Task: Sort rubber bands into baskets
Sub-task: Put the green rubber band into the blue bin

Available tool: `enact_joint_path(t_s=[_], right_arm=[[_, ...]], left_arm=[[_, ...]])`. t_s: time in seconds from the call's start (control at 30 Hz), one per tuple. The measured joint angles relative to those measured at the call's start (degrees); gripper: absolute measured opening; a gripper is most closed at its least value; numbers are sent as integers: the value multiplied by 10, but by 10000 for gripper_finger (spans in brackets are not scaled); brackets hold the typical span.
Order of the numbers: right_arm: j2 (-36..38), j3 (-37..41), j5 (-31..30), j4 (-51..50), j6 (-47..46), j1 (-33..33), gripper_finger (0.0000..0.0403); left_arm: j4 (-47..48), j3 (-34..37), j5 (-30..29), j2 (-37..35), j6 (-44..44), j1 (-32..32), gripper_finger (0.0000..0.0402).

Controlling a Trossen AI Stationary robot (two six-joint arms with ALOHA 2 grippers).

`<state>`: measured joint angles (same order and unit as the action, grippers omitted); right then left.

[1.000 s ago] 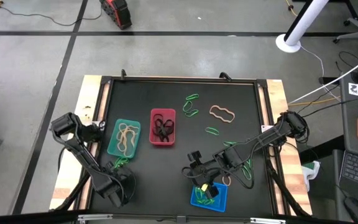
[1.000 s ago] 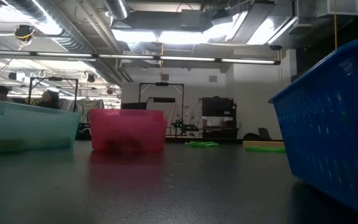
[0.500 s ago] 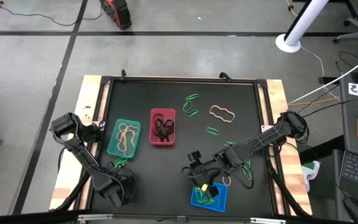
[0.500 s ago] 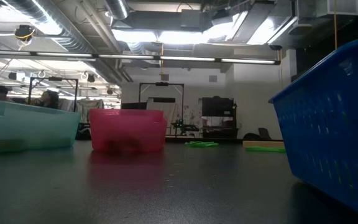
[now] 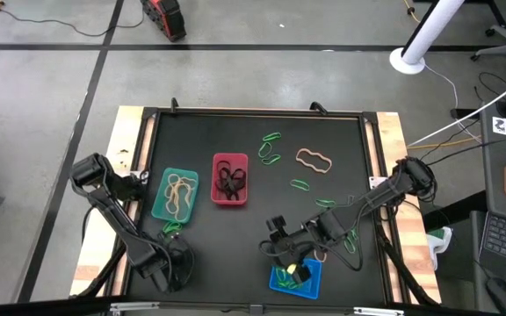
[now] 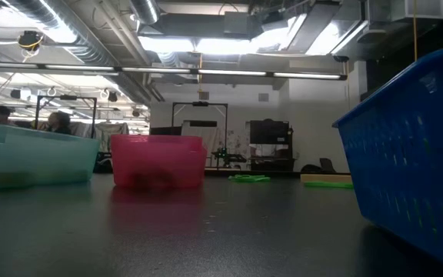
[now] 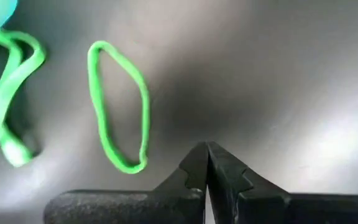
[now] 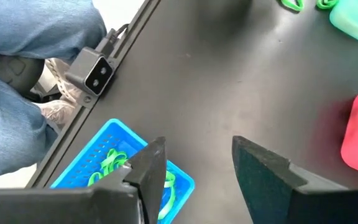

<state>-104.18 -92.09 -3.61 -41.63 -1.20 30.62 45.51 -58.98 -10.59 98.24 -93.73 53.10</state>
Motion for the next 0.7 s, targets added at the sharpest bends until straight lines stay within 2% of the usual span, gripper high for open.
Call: enact_joint_path(t_s=[0.2, 0.43, 0.53, 0.7], right_arm=[[0, 0, -24, 0, 0, 21, 182], [0, 0, -41, 0, 0, 35, 182], [0, 0, -45, 0, 0, 35, 182], [0, 0, -45, -1, 0, 35, 182]], left_arm=[[-43, 0, -34, -3, 24, -5, 1], [-15, -1, -43, -3, 69, -26, 12], [20, -1, -43, -3, 82, -43, 34], [29, 18, -35, -3, 76, -69, 94]])
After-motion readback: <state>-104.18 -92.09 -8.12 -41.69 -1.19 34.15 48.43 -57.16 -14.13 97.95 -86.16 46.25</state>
